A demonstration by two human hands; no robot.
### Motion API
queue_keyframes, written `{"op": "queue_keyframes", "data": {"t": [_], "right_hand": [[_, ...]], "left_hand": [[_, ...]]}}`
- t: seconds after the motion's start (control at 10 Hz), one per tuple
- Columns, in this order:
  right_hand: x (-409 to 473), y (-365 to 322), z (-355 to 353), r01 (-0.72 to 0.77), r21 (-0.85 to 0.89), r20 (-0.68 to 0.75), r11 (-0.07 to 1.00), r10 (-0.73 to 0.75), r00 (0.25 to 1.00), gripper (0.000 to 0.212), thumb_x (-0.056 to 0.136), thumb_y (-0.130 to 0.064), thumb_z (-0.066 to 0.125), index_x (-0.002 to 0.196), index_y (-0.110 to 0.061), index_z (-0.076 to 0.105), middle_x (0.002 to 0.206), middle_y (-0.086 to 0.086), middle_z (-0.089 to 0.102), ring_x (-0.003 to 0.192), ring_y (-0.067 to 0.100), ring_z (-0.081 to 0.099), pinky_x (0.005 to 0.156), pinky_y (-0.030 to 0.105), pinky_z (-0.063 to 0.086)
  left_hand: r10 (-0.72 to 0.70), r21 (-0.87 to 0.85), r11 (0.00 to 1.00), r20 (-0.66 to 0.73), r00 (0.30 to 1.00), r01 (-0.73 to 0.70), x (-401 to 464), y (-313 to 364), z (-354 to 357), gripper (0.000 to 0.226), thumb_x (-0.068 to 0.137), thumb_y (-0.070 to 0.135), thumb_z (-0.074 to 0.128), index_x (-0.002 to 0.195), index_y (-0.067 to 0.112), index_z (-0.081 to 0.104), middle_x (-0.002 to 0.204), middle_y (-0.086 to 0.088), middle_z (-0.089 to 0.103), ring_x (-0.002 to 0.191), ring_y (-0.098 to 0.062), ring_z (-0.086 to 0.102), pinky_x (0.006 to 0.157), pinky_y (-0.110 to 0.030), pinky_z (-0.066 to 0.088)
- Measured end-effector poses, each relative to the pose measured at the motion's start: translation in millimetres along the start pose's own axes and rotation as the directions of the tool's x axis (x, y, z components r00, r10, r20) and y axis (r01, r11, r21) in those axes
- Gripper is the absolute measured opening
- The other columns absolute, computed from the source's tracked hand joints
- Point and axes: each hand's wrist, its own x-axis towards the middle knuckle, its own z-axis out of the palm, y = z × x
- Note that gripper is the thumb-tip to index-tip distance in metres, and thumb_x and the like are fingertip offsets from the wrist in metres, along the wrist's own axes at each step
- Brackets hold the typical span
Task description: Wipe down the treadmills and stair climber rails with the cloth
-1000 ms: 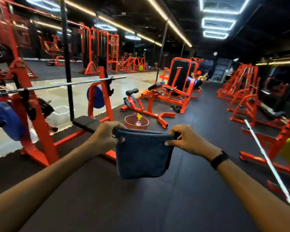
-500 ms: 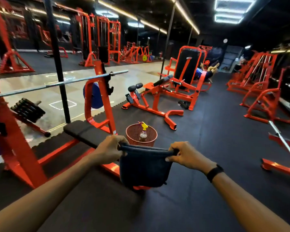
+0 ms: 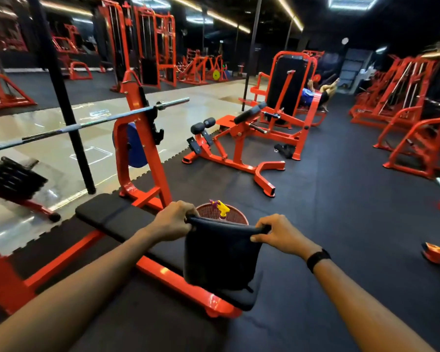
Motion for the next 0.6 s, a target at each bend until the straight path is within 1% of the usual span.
{"op": "queue_keyframes", "data": {"t": [0.1, 0.2, 0.3, 0.4, 0.5, 0.6], "right_hand": [[64, 6, -7, -0.058, -0.105, -0.15, 0.993, 0.042, 0.988, 0.013, 0.081, -0.031, 0.08, 0.083, -0.023, 0.07, 0.091, -0.005, 0.066, 0.091, 0.017, 0.061, 0.082, 0.039, 0.05], [97, 12, -3, -0.074, -0.195, -0.276, 0.978, 0.018, 0.961, 0.015, 0.082, -0.028, 0.078, 0.09, -0.016, 0.072, 0.094, 0.001, 0.066, 0.094, 0.022, 0.06, 0.085, 0.042, 0.049], [124, 26, 18, -0.093, -0.246, -0.198, 0.965, 0.043, 0.979, 0.02, 0.084, -0.029, 0.076, 0.099, -0.015, 0.072, 0.103, 0.003, 0.067, 0.1, 0.025, 0.059, 0.087, 0.042, 0.049], [139, 41, 48, -0.114, -0.225, 0.271, 0.968, 0.175, 0.947, 0.029, 0.086, -0.036, 0.076, 0.103, -0.012, 0.074, 0.105, 0.005, 0.072, 0.097, 0.019, 0.064, 0.084, 0.036, 0.053], [156, 41, 59, -0.139, -0.182, 0.345, 0.973, 0.196, 0.918, 0.029, 0.089, -0.034, 0.074, 0.102, -0.008, 0.075, 0.102, 0.007, 0.074, 0.094, 0.018, 0.067, 0.086, 0.035, 0.054], [200, 26, 54, -0.158, -0.114, 0.281, 0.981, 0.185, 0.942, 0.025, 0.091, -0.032, 0.073, 0.1, -0.01, 0.075, 0.099, 0.005, 0.076, 0.092, 0.016, 0.068, 0.086, 0.031, 0.054]], "left_hand": [[-0.015, 0.039, 0.999, -0.06, 0.998, 0.017, 66, -18, -15, 0.029, 0.071, 0.004, 0.067, 0.095, 0.019, 0.074, 0.094, -0.004, 0.074, 0.092, -0.026, 0.068, 0.081, -0.041, 0.054], [-0.022, 0.002, 1.0, -0.156, 0.987, 0.023, 100, -32, -15, 0.031, 0.068, 0.003, 0.063, 0.093, 0.018, 0.074, 0.096, -0.004, 0.074, 0.095, -0.027, 0.068, 0.083, -0.041, 0.054], [-0.038, 0.002, 0.999, -0.08, 0.996, 0.039, 129, -63, 8, 0.033, 0.067, 0.004, 0.059, 0.096, 0.014, 0.074, 0.099, -0.007, 0.073, 0.099, -0.029, 0.066, 0.086, -0.04, 0.053], [-0.065, 0.076, 0.996, 0.261, 0.963, 0.046, 139, -98, 33, 0.028, 0.075, 0.008, 0.066, 0.101, 0.013, 0.075, 0.101, -0.006, 0.075, 0.099, -0.022, 0.068, 0.086, -0.037, 0.054], [-0.066, 0.03, 0.998, 0.325, 0.943, 0.059, 147, -124, 39, 0.022, 0.077, 0.008, 0.068, 0.097, 0.012, 0.076, 0.094, -0.005, 0.077, 0.091, -0.017, 0.071, 0.083, -0.034, 0.056], [-0.091, -0.166, 0.977, 0.244, 0.966, 0.134, 166, -149, 25, 0.01, 0.082, 0.009, 0.073, 0.091, 0.008, 0.075, 0.086, -0.006, 0.076, 0.082, -0.015, 0.071, 0.08, -0.033, 0.057]]}}
